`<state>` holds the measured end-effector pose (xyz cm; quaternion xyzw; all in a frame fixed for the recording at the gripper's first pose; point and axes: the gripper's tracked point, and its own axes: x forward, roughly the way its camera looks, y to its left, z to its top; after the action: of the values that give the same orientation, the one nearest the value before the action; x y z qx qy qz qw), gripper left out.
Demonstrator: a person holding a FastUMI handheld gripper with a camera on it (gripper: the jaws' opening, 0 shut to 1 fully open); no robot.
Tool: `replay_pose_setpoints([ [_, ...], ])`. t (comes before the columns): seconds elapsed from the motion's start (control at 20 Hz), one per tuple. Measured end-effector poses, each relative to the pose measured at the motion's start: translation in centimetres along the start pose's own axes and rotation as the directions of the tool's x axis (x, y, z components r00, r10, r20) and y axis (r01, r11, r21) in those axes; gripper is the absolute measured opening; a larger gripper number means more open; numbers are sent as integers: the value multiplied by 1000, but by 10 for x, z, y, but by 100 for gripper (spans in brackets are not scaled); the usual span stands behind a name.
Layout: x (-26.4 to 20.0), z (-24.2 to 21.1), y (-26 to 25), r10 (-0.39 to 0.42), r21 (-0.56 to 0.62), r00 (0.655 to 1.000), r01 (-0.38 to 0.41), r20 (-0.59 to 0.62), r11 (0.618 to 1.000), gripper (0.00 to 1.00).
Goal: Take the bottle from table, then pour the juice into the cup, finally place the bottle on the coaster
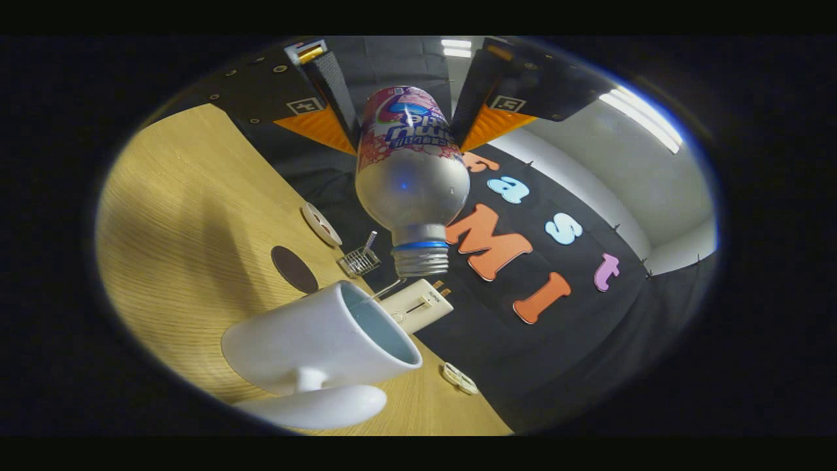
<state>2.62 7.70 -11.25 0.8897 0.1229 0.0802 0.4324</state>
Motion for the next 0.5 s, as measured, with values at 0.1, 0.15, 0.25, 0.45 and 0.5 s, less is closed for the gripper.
replay_pose_setpoints([
  [0.1,2,1,1,1,1,1000,-1,1,1000,77],
  [0.15,1,1,2,1,3,1000,-1,1,1000,77],
  [0.25,1,-2,1,-1,3,1000,1,-5,1000,76],
  [0.45,1,-2,3,0,11,1000,0,-6,1000,77],
  [0.5,0,0,4,2,16,1000,-2,-3,1000,77],
])
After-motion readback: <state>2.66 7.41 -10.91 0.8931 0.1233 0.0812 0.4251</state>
